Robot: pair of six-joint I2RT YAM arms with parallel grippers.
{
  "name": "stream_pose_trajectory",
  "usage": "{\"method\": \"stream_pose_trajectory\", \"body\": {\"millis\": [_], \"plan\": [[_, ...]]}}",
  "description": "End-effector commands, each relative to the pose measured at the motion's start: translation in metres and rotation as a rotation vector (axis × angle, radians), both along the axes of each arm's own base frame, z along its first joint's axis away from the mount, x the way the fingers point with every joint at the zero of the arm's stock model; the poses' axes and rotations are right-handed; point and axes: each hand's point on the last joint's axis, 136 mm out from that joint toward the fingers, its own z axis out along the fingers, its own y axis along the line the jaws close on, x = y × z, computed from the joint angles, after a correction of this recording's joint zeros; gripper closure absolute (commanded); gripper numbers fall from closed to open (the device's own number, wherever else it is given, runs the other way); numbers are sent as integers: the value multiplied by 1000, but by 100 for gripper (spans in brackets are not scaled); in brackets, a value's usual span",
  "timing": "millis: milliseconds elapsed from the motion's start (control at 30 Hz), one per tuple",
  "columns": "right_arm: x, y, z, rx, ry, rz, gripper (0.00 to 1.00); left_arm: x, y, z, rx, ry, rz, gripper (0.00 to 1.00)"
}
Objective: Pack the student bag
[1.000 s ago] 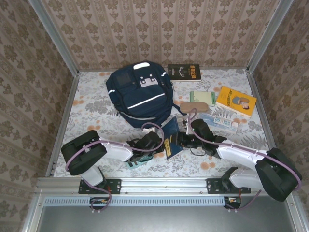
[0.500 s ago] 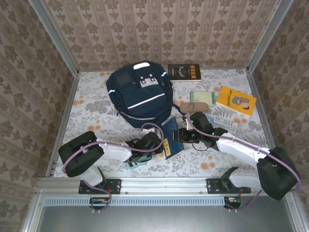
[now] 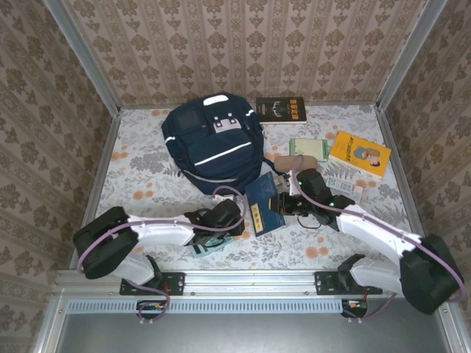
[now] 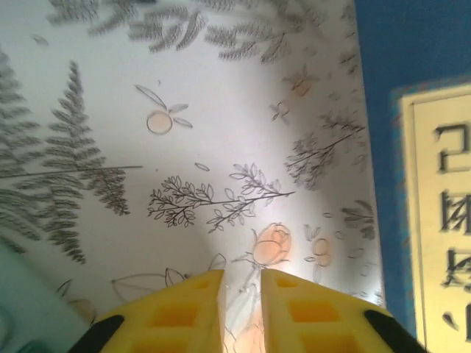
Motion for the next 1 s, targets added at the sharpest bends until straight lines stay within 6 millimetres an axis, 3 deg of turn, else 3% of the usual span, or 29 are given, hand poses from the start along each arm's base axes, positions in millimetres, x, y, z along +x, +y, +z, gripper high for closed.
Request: {"method": "stream_pose_trajectory", "body": {"millis": [0, 100, 200, 333, 433, 600, 967], "plan": [[18, -13, 40, 83, -171, -103, 100, 17, 21, 41, 99, -97, -24, 70], [24, -27, 65, 144, -303, -188, 100, 36, 35, 73, 103, -142, -32, 60], [22, -36, 84, 203, -451, -221, 100, 59, 47, 97, 117, -172, -60, 57], [12, -50, 88, 165, -546, -232, 100, 87, 56, 109, 199, -186, -151, 57], [4, -58, 91, 154, -581, -245, 100, 101, 60, 100, 280, -135, -196, 58], [1, -71, 88, 140, -580, -301, 100, 117, 49, 88, 297, -86, -235, 58], [-1, -63, 84, 152, -523, -267, 100, 133, 30, 75, 546, -80, -390, 52]]}}
